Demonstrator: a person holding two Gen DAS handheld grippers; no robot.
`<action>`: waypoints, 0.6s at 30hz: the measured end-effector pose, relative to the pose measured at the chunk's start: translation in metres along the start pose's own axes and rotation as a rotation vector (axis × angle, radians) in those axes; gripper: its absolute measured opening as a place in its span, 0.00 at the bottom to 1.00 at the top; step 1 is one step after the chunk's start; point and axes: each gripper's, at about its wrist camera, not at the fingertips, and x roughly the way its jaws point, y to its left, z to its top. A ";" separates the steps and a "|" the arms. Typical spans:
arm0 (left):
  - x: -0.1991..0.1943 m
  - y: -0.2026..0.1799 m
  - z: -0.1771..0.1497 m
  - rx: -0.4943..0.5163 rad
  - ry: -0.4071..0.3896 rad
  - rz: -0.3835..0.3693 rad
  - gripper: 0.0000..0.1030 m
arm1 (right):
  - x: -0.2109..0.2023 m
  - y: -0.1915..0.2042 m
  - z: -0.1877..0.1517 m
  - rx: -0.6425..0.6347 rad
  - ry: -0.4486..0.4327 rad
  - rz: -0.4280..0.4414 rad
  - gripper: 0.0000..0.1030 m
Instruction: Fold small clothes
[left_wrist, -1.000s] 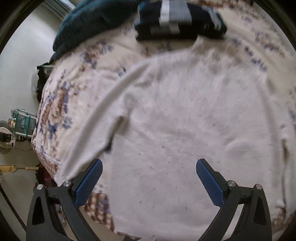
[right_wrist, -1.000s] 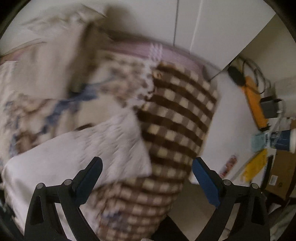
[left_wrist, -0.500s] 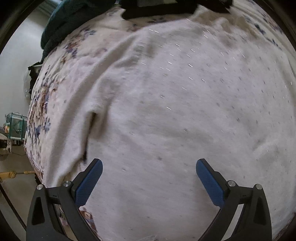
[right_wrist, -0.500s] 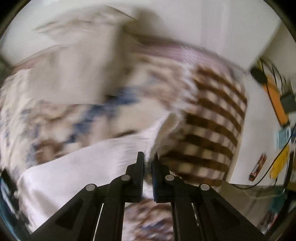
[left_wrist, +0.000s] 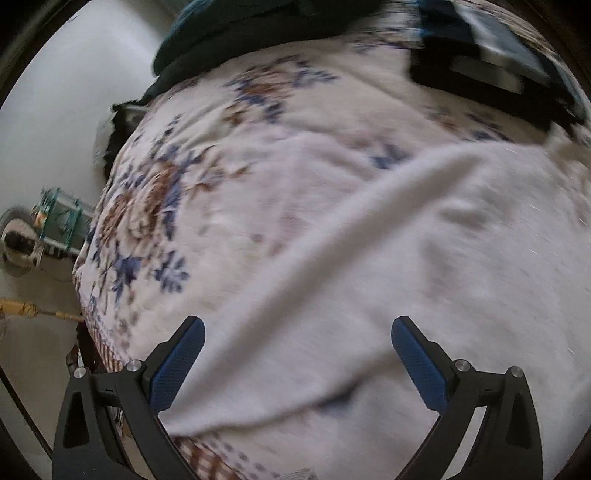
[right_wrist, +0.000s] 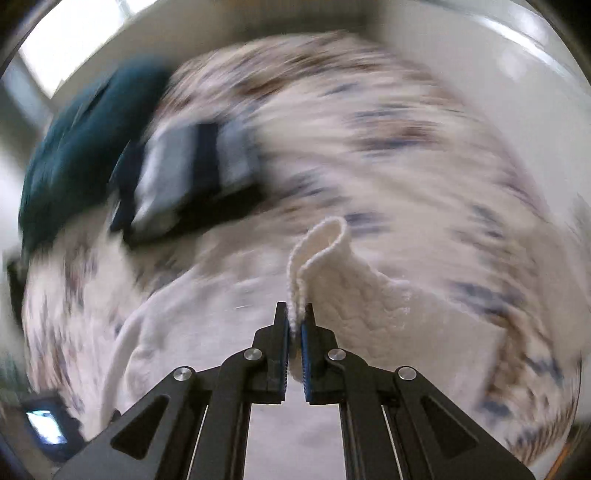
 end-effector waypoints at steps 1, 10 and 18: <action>0.008 0.009 0.002 -0.018 0.010 0.004 1.00 | 0.025 0.036 -0.002 -0.071 0.029 -0.001 0.06; 0.055 0.065 0.008 -0.136 0.072 -0.011 1.00 | 0.122 0.271 -0.054 -0.473 0.153 -0.013 0.06; 0.056 0.114 -0.002 -0.219 0.110 -0.087 1.00 | 0.149 0.264 -0.054 -0.273 0.383 0.172 0.52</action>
